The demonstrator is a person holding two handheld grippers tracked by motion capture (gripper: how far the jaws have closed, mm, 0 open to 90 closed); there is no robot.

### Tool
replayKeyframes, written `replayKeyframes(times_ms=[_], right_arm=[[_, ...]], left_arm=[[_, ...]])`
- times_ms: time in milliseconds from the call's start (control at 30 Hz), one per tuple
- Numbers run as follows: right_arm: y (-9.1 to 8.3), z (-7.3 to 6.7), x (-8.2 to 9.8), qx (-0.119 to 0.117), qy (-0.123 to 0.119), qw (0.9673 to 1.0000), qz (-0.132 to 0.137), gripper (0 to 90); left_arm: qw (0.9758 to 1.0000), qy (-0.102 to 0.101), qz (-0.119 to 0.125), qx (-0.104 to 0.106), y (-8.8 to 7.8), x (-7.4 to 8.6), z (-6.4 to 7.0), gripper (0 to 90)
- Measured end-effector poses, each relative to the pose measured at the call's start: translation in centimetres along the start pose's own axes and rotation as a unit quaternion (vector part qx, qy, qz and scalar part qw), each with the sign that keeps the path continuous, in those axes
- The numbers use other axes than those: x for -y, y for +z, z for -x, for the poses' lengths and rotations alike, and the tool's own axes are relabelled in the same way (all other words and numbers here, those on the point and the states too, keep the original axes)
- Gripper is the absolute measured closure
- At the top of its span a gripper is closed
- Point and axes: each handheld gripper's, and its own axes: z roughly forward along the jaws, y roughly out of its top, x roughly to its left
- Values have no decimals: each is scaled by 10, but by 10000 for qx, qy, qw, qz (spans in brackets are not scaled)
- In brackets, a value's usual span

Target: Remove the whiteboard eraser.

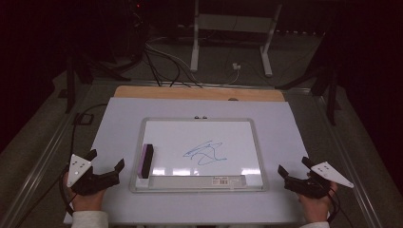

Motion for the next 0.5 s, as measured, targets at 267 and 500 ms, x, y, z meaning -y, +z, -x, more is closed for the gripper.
replayKeyframes(times_ms=[267,500], right_arm=[[6,8,4,-43,190,9998,-59,1],[6,3,3,-40,36,10000,-65,1]], left_arm=[[9999,-46,-109,19,2,1,1,8],[9995,-170,-235,77,4,0,1,9]])
